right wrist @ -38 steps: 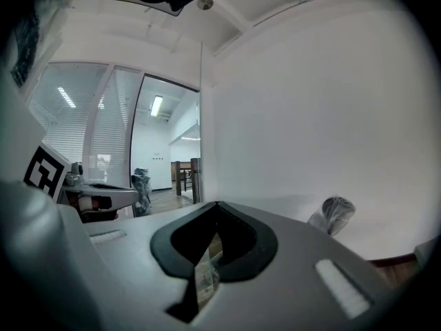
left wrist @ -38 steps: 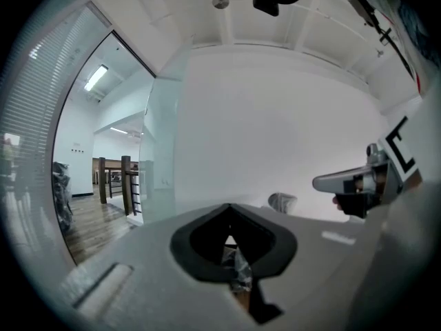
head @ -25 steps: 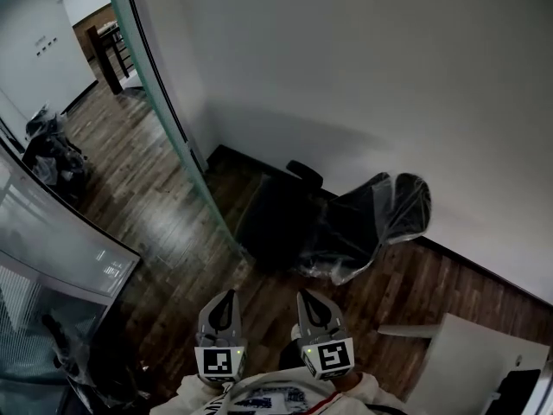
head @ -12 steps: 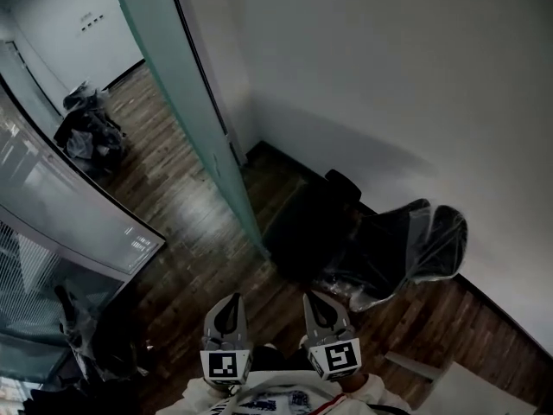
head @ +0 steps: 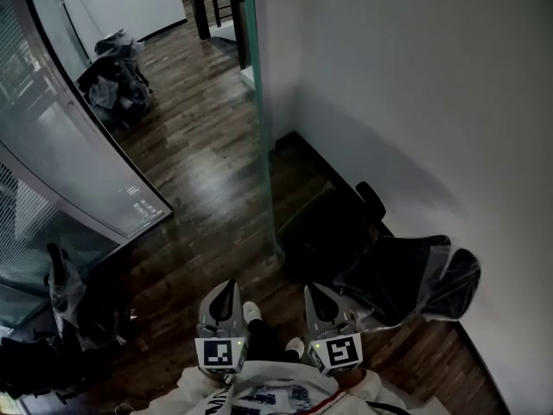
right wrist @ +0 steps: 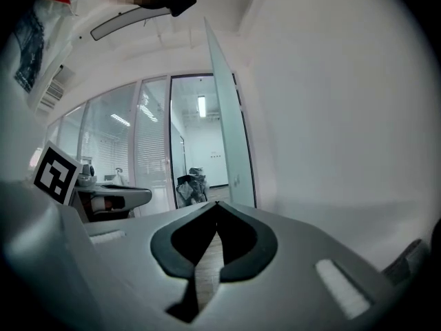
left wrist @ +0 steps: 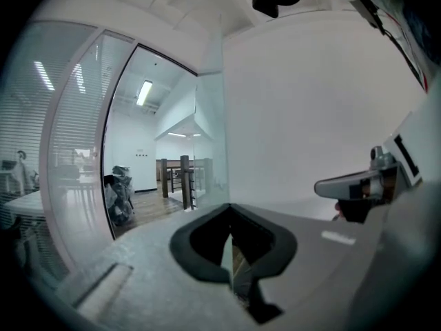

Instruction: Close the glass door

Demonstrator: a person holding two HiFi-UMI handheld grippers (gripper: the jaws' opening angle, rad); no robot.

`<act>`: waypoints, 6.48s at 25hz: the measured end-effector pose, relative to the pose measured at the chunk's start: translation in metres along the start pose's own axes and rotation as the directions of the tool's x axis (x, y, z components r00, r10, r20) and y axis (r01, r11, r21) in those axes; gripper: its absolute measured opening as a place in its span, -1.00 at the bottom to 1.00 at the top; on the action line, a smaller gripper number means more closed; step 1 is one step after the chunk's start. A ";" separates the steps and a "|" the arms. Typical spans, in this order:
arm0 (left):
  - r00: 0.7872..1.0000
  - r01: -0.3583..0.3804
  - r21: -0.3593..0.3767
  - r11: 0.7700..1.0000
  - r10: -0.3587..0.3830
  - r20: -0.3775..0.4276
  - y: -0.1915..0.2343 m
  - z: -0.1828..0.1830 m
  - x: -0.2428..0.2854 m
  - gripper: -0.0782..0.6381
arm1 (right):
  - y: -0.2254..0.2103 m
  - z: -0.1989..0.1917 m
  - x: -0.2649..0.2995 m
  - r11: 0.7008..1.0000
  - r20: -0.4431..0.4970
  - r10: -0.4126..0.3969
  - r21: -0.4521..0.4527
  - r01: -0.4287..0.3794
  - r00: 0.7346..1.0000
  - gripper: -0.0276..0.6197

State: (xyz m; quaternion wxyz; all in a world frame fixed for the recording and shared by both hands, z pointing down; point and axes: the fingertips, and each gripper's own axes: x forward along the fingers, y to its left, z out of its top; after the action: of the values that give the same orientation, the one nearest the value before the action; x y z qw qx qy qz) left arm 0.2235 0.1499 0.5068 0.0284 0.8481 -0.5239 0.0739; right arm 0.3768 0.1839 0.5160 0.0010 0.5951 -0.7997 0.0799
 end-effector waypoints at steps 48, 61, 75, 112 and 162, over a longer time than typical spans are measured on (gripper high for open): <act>0.976 -0.200 -0.095 0.975 0.206 0.063 0.171 0.041 0.173 -0.77 | -0.066 0.025 0.255 0.932 -0.176 0.347 -0.044 -0.359 0.921 -0.50; 0.904 -0.420 -0.082 0.904 0.425 0.054 0.186 0.034 0.153 -0.77 | -0.046 -0.010 0.339 0.737 -0.314 0.602 -0.135 -0.662 0.734 -0.31; 0.847 -0.529 -0.076 0.845 0.531 0.018 0.189 0.019 0.125 -0.77 | -0.004 0.002 0.356 0.679 -0.218 0.691 -0.129 -0.723 0.689 -0.51; 0.847 -0.531 -0.090 0.843 0.530 -0.035 0.446 -0.009 0.095 -0.77 | 0.204 -0.014 0.507 0.800 -0.204 0.566 -0.098 -0.592 0.799 -0.53; 0.579 -0.814 -0.051 0.579 0.801 -0.151 0.615 0.005 0.127 -0.77 | 0.360 -0.017 0.682 0.785 -0.200 0.574 -0.143 -0.603 0.794 -0.55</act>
State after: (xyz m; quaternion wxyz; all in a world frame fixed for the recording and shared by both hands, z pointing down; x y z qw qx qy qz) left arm -0.2689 -0.2392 0.5030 0.0692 0.5079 -0.8533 0.0954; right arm -0.1666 -0.3620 0.5527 0.0942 0.3048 -0.9469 0.0389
